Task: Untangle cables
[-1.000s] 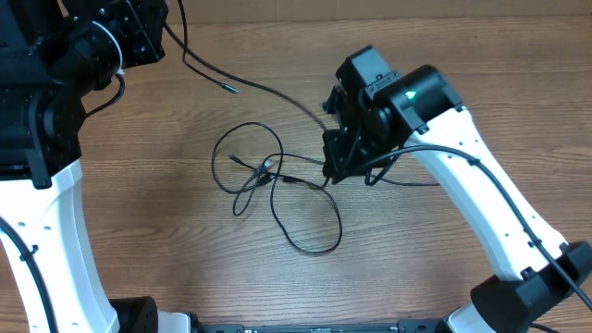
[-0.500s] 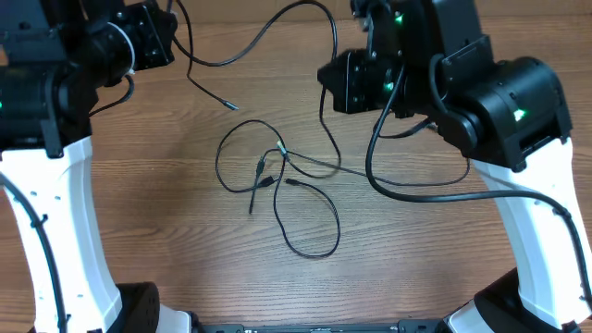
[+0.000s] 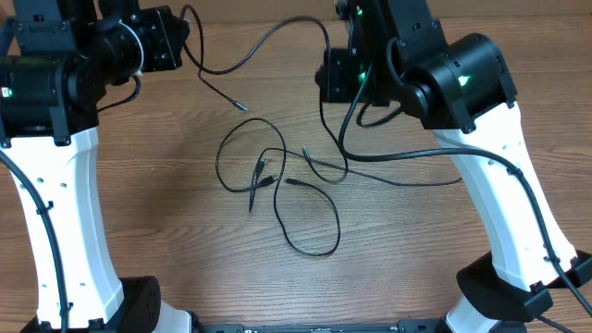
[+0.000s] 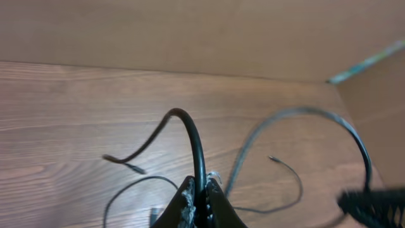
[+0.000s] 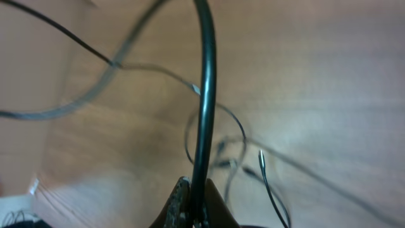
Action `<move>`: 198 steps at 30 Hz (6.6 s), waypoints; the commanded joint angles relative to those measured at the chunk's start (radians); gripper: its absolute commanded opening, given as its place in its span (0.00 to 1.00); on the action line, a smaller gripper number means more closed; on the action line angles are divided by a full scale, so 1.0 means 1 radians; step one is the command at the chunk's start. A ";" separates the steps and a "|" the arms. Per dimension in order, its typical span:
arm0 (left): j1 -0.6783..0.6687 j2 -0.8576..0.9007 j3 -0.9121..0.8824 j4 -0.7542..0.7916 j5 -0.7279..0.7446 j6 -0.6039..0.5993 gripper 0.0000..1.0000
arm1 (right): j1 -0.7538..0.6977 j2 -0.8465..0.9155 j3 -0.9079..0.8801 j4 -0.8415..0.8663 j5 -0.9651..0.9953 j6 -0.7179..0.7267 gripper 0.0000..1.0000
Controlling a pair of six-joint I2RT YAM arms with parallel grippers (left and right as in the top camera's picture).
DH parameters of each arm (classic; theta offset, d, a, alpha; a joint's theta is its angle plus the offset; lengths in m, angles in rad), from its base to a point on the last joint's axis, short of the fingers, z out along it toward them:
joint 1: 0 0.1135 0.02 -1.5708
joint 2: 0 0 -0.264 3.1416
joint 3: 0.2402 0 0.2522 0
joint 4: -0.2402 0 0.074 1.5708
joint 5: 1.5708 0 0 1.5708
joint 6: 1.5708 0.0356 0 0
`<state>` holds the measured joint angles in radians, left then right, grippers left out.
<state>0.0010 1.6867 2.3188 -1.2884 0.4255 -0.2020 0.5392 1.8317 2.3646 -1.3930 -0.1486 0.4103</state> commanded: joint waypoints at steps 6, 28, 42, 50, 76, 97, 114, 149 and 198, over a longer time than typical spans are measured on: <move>-0.063 0.029 0.008 -0.052 0.130 0.022 0.18 | 0.003 -0.010 0.011 0.232 -0.089 0.012 0.04; -0.077 0.199 0.008 -0.045 0.264 0.229 0.48 | 0.002 0.003 0.011 0.268 -0.194 0.098 0.04; -0.112 0.335 0.008 0.029 0.197 0.112 0.79 | 0.003 0.003 0.011 0.235 -0.228 0.093 0.04; -0.110 0.467 0.008 0.047 0.384 -0.135 0.88 | 0.003 0.003 0.011 0.224 -0.227 0.087 0.04; -0.013 0.550 0.008 -0.046 0.519 -0.330 0.88 | 0.003 0.003 0.011 0.214 -0.220 0.079 0.04; -0.107 0.550 0.008 0.331 0.588 -0.948 1.00 | 0.018 0.003 0.011 0.308 -0.367 0.124 0.04; -0.107 0.550 0.008 0.304 0.370 -0.558 0.04 | 0.015 0.003 0.011 0.269 -0.351 0.082 0.04; -0.100 -0.082 0.037 0.647 0.507 -0.571 0.04 | 0.014 0.044 0.010 -0.115 0.245 0.053 1.00; -0.077 0.004 0.033 0.612 0.273 -0.599 0.04 | -0.319 0.044 0.011 -0.266 0.214 0.026 1.00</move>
<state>-0.1799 1.6981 2.3436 -0.6601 0.7414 -0.7818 0.2230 1.8767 2.3646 -1.6562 0.0662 0.4438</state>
